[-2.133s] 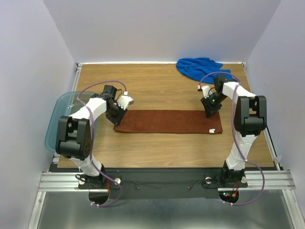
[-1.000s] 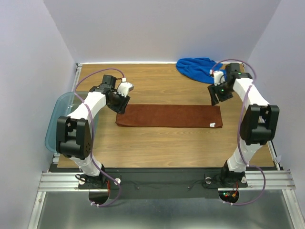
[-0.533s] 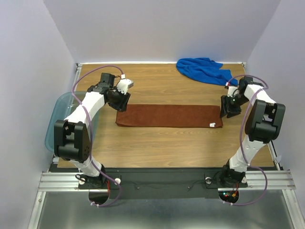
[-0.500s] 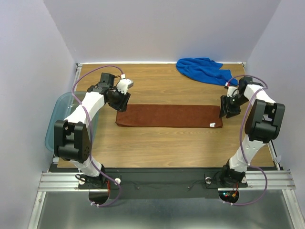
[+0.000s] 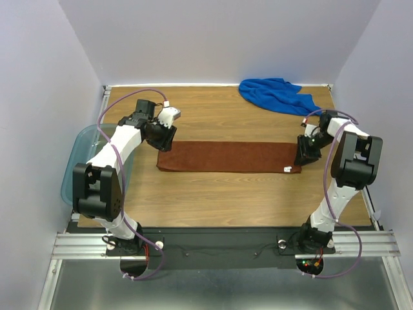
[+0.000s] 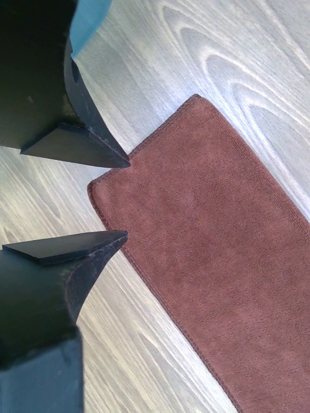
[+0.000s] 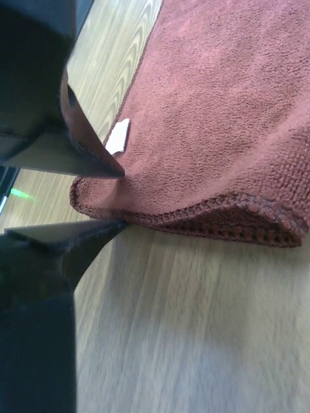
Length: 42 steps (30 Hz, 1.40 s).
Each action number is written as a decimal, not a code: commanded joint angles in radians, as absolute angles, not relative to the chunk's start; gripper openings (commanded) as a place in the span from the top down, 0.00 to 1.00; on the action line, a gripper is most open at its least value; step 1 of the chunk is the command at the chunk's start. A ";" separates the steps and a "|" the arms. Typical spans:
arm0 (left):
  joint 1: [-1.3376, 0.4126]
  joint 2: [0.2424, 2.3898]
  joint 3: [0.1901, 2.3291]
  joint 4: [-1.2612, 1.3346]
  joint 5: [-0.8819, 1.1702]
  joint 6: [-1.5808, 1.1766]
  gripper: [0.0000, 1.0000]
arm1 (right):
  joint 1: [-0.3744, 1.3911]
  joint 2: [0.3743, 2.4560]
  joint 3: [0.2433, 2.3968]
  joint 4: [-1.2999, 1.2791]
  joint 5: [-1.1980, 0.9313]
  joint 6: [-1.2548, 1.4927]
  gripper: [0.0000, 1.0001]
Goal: Roll the towels
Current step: Fold the towel
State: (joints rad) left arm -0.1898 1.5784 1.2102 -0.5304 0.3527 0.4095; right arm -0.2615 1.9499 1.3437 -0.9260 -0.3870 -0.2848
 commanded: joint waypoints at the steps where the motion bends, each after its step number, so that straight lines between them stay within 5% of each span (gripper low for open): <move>1: -0.190 1.535 1.204 -0.514 0.368 0.402 0.45 | -0.253 1.965 1.307 -0.903 -0.433 -0.275 0.67; 7: -0.190 1.543 1.206 -0.508 0.359 0.396 0.45 | -0.253 1.927 1.339 -0.911 -0.436 -0.273 1.00; 20: -0.190 1.545 1.221 -0.494 0.328 0.377 0.43 | -0.244 1.853 1.456 -1.042 -0.554 -0.298 0.99; 22: -0.190 1.549 1.226 -0.494 0.333 0.370 0.21 | -0.233 1.852 1.465 -1.051 -0.578 -0.298 0.99; 24: -0.190 1.554 1.230 -0.489 0.333 0.361 0.16 | -0.201 1.852 1.473 -1.054 -0.594 -0.293 0.99; 25: -0.190 1.554 1.229 -0.486 0.334 0.359 0.01 | -0.189 1.852 1.476 -1.055 -0.601 -0.291 0.99; 42: -0.157 1.580 1.279 -0.466 0.442 0.305 0.01 | 0.121 1.928 1.529 -0.966 -0.699 -0.146 0.99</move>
State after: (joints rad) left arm -0.1749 1.5795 1.2148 -0.4896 0.3725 0.3347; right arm 0.0681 1.8992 1.5017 -1.0168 -0.6483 -0.2058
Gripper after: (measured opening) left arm 0.986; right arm 0.037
